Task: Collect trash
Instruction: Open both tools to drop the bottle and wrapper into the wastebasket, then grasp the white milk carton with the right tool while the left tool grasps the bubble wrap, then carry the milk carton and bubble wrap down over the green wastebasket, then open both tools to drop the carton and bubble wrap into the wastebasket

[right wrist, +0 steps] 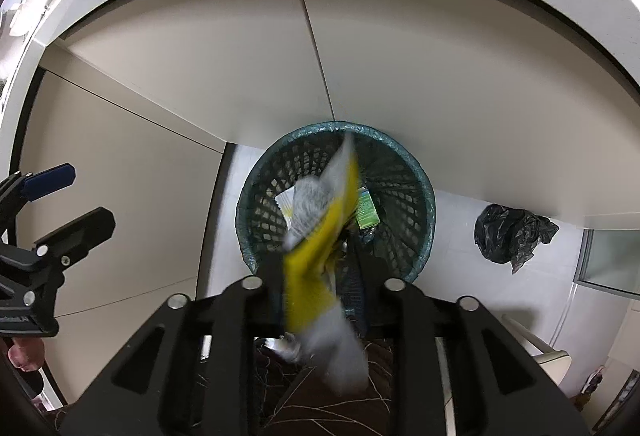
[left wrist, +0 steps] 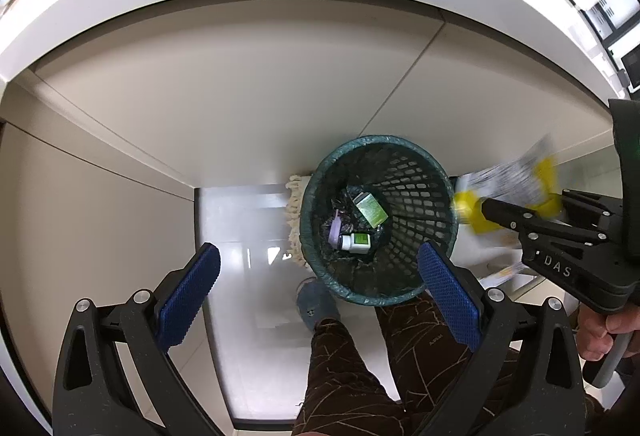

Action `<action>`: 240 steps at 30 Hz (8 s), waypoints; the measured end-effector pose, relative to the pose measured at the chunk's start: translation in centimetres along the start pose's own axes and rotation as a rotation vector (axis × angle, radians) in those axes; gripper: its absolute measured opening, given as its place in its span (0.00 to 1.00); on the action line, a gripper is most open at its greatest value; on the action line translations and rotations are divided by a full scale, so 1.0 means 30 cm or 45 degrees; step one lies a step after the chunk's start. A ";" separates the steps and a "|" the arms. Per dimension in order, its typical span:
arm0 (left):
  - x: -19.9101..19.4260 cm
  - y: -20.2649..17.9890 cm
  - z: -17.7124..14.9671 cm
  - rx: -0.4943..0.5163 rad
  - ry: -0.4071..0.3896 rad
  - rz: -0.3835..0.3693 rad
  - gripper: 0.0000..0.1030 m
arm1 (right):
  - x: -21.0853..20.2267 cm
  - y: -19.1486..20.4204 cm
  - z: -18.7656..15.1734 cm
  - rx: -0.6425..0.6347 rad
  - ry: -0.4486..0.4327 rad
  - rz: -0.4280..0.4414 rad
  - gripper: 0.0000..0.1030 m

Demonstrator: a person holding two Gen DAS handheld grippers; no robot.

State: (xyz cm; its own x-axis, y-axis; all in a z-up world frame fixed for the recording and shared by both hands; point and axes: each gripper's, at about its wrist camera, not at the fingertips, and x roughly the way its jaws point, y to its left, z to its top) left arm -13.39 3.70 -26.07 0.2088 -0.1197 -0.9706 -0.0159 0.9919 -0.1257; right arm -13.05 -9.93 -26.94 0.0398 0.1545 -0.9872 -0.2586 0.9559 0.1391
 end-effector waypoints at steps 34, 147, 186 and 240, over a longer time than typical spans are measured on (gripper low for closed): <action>-0.312 -0.091 0.320 -0.037 -0.265 -0.039 0.94 | -0.525 -0.291 0.209 0.160 -0.482 -0.205 0.88; -0.416 -0.109 0.919 -0.088 -0.278 -0.019 0.10 | -0.832 -0.383 0.642 0.018 -0.866 -0.181 0.62; -0.385 -0.007 0.118 0.062 -0.106 -0.115 0.10 | -0.675 -0.064 0.034 0.031 -0.746 -0.101 0.62; 0.310 -0.178 -0.073 0.120 0.411 0.043 0.43 | -0.123 -0.195 -0.165 0.130 -0.215 -0.106 0.62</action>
State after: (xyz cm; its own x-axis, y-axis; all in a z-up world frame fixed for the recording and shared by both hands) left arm -13.51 -2.80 -34.87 -0.1106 -0.0783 -0.9908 0.0765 0.9933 -0.0871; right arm -16.46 -17.33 -24.48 0.2205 0.1053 -0.9697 -0.1487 0.9862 0.0732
